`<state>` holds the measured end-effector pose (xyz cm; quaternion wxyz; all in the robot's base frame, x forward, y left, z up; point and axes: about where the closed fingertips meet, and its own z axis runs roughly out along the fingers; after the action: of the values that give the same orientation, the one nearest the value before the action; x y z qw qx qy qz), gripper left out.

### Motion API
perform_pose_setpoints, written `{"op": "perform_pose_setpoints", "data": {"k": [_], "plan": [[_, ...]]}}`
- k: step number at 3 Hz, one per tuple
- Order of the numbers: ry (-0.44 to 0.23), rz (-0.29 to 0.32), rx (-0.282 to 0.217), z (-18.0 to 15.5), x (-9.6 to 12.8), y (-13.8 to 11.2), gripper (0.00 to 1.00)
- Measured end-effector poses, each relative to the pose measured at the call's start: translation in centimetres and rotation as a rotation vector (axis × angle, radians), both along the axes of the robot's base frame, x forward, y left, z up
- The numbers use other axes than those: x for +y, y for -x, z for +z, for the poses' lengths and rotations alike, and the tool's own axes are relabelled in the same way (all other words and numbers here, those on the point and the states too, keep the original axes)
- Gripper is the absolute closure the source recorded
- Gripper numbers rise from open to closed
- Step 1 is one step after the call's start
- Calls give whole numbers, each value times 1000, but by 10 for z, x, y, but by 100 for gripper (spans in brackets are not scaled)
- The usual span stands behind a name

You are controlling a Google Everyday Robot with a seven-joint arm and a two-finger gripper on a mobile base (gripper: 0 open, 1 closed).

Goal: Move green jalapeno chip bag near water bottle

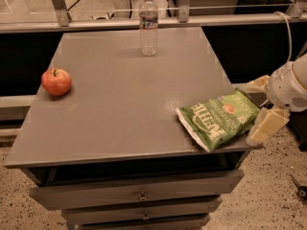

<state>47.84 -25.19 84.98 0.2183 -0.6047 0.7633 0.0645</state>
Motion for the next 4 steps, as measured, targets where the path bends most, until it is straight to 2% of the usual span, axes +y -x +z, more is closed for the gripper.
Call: {"op": "perform_pose_setpoints", "data": {"k": [2, 3, 4], "plan": [[-27, -3, -34, 1, 3, -4, 62], [8, -32, -71, 16, 8, -10, 85], [76, -102, -136, 45, 7, -19, 100]]}}
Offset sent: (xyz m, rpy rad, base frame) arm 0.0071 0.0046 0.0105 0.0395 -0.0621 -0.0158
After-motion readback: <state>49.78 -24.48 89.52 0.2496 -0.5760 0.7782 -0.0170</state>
